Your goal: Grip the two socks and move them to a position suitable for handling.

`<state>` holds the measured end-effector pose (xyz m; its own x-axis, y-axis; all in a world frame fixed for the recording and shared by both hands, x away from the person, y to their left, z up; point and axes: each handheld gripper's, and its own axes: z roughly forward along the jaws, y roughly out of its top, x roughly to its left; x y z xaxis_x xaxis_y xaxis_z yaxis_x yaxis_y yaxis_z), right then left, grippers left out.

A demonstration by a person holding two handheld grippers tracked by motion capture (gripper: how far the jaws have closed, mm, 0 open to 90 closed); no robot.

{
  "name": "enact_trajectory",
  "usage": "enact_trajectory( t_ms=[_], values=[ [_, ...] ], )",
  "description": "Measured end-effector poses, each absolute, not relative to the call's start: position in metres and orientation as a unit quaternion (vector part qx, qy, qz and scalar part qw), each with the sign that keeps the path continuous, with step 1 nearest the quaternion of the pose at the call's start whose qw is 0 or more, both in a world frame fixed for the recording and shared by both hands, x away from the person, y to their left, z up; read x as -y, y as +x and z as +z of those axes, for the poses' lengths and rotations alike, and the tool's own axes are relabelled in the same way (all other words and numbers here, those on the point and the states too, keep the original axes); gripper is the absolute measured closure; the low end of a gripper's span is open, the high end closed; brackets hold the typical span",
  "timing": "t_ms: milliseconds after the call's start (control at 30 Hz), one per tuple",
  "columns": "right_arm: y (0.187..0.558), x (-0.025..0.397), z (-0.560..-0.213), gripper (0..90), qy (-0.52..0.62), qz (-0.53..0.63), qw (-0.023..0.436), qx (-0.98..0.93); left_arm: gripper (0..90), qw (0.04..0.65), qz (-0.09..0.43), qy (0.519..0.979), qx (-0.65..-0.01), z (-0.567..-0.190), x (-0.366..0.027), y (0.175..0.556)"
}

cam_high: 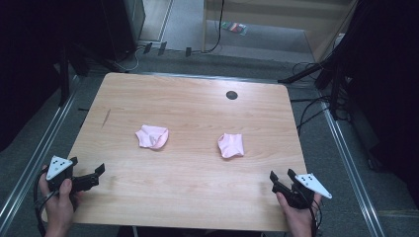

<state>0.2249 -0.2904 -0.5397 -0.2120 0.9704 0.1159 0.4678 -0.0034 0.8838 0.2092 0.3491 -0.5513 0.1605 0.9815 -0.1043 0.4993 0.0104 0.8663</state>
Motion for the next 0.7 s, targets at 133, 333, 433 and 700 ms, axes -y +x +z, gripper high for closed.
enact_trajectory(
  t_ms=[133, 333, 433, 700],
  values=[
    [0.226, 0.280, -0.536, 40.1, 0.541, 0.432, 0.293, -0.659, 0.0, 0.412, 0.294, 0.639, -0.579, -0.551, -0.349, 0.210],
    [0.231, 0.259, -0.519, 44.1, 0.518, 0.448, 0.281, -0.673, 0.0, 0.407, 0.292, 0.636, -0.587, -0.551, -0.350, 0.212],
    [0.238, 0.247, -0.512, 44.2, 0.512, 0.451, 0.278, -0.676, 0.0, 0.390, 0.296, 0.638, -0.595, -0.551, -0.350, 0.214],
    [0.266, 0.209, -0.506, 45.6, 0.493, 0.428, 0.266, -0.709, 0.0, 0.386, 0.305, 0.642, -0.589, -0.547, -0.347, 0.212]
  ],
)
